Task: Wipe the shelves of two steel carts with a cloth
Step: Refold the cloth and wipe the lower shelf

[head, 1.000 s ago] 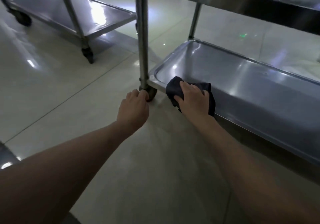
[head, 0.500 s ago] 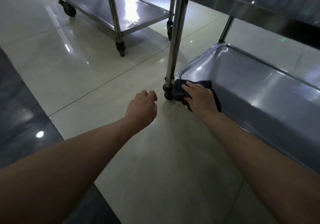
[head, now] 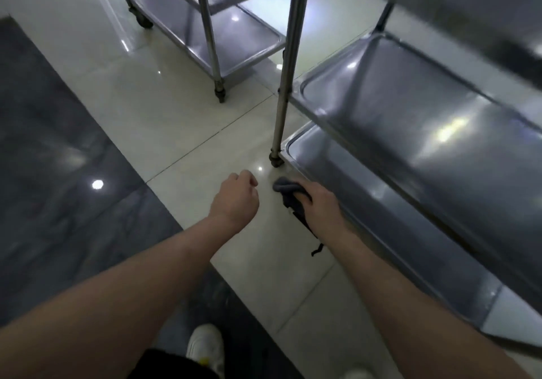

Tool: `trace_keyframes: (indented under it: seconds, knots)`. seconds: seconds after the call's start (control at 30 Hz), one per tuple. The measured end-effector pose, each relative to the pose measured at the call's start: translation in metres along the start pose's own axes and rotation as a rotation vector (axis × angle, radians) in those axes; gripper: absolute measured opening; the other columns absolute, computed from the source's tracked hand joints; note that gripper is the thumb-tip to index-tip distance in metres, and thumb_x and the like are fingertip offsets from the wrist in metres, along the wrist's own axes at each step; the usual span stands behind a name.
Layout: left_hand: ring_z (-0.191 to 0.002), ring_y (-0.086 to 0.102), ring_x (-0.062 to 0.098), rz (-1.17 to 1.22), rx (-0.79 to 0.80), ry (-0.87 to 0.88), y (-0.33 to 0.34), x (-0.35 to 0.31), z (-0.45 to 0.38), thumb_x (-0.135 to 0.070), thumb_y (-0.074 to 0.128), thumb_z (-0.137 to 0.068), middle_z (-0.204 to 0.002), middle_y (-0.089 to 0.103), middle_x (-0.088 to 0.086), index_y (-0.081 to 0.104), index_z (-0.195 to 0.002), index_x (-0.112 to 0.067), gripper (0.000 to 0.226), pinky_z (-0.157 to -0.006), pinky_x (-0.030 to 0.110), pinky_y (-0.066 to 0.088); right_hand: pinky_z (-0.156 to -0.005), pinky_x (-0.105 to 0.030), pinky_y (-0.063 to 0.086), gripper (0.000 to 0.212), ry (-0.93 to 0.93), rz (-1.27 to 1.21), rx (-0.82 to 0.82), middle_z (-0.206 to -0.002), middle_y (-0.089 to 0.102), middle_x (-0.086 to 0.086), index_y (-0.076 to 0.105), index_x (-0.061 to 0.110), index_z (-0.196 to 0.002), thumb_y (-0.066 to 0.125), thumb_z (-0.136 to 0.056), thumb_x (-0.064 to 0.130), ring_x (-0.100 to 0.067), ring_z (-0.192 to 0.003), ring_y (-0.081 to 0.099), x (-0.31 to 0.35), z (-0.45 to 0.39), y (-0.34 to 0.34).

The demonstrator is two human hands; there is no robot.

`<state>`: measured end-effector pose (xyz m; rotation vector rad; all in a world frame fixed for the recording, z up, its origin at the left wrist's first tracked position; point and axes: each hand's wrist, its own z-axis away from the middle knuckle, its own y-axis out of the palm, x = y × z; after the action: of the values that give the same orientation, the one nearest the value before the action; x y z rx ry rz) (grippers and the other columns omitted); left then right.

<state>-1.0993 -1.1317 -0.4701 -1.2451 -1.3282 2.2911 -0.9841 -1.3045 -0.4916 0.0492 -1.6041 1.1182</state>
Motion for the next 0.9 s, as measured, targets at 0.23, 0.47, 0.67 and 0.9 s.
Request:
trace_keyframes:
  seconds: [0.23,0.47,0.67,0.9]
  knots:
    - [-0.1,0.057,0.029,0.056,-0.018,0.054,-0.192,-0.147,0.088,-0.017,0.039,-0.099,-0.113,0.056,0.006,0.059,-0.112,-0.019,0.024,-0.084,0.044,0.051,-0.105,-0.038,0.05,0.032,0.098,-0.205,-0.121,-0.125,0.072,0.002,0.071,0.02,-0.131,0.06,-0.102,0.014,-0.012,-0.116,0.064,0.198,0.071,-0.137]
    - [-0.1,0.055,0.02,0.195,0.019,0.162,-0.316,-0.311,0.186,-0.018,0.039,-0.101,-0.109,0.059,0.0,0.059,-0.108,-0.019,0.021,-0.084,0.039,0.046,-0.101,-0.032,0.052,0.025,0.222,-0.292,-0.396,-0.12,0.072,0.011,0.068,0.023,-0.13,0.062,-0.105,0.023,-0.004,-0.112,0.065,0.326,0.174,-0.302]
    - [-0.092,0.06,0.029,0.256,0.11,0.301,-0.314,-0.445,0.257,-0.019,0.042,-0.1,-0.098,0.063,0.006,0.059,-0.105,-0.018,0.018,-0.077,0.04,0.046,-0.088,-0.028,0.052,0.014,0.216,-0.312,-0.629,-0.106,0.068,0.028,0.067,0.031,-0.119,0.06,-0.107,0.027,0.0,-0.104,0.065,0.338,0.268,-0.438]
    - [-0.078,0.056,0.013,0.367,0.156,0.45,-0.236,-0.598,0.357,-0.014,0.046,-0.102,-0.091,0.062,-0.003,0.056,-0.104,-0.022,0.013,-0.067,0.026,0.037,-0.099,-0.053,0.056,0.019,0.224,-0.37,-0.87,-0.117,0.072,0.013,0.069,0.038,-0.121,0.061,-0.106,0.029,-0.014,-0.114,0.068,0.274,0.377,-0.578]
